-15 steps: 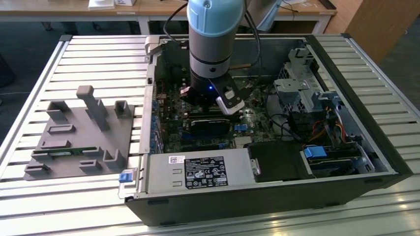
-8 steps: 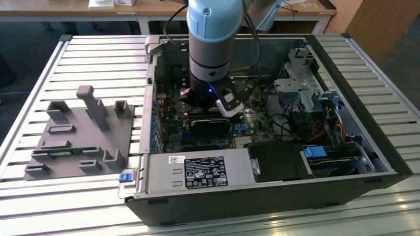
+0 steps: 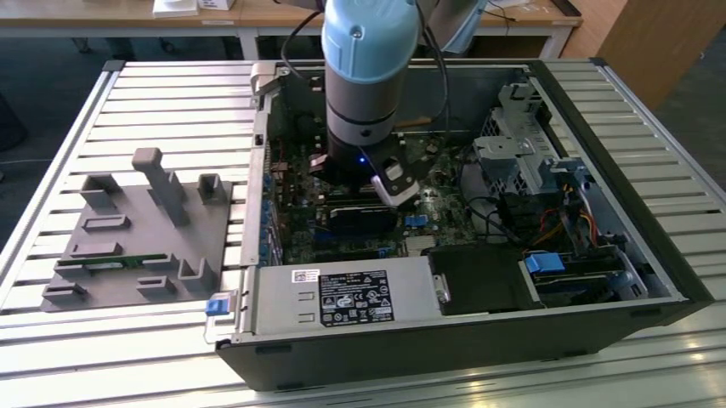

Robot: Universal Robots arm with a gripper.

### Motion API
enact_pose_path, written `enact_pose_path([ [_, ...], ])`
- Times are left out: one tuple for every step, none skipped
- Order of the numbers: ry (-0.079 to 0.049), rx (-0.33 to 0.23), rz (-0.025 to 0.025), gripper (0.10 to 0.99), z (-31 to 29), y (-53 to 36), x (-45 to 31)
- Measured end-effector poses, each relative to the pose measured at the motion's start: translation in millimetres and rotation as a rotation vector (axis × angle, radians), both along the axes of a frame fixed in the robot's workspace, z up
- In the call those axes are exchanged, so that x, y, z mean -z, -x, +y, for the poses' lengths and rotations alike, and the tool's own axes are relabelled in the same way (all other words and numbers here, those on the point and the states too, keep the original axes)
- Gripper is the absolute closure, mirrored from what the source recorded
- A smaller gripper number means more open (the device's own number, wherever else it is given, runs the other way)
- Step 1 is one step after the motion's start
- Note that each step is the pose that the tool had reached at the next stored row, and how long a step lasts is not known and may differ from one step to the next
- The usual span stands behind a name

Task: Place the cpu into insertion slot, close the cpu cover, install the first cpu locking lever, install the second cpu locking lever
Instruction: 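Install the second cpu locking lever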

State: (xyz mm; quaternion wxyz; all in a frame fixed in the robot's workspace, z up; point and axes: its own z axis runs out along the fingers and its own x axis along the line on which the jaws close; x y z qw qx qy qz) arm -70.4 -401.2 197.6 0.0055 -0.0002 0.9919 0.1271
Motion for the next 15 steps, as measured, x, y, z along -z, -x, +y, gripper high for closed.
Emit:
enact_pose_path([
  [-0.004,0.000,0.0001,0.980,-0.4,0.4,0.3],
  [-0.008,0.000,0.0000,0.980,-0.9,1.0,0.7],
  [-0.011,-0.001,0.0000,0.980,-1.6,1.7,1.1],
  [-0.014,-0.001,0.0001,0.980,-2.2,2.2,1.5],
  [-0.016,-0.001,0.0000,0.980,-2.7,2.6,2.0],
  [-0.018,-0.001,0.0000,0.980,-3.0,2.9,2.4],
  [-0.021,-0.001,0.0000,0.980,-3.1,3.2,2.7],
  [-0.023,-0.001,0.0001,0.980,-3.2,3.5,3.0],
  [-0.026,-0.001,0.0000,0.980,-3.2,3.7,3.3],
  [-0.028,-0.001,0.0001,0.980,-3.2,3.8,3.6],
  [-0.031,-0.001,0.0001,0.980,-3.2,3.8,3.8],
  [-0.034,-0.001,0.0000,0.980,-3.2,3.8,4.1],
  [-0.038,-0.002,0.0001,0.980,-3.2,3.9,4.3],
  [-0.041,-0.002,0.0001,0.980,-3.2,4.0,4.6],
  [-0.044,-0.002,0.0000,0.980,-3.2,4.2,5.0],
])
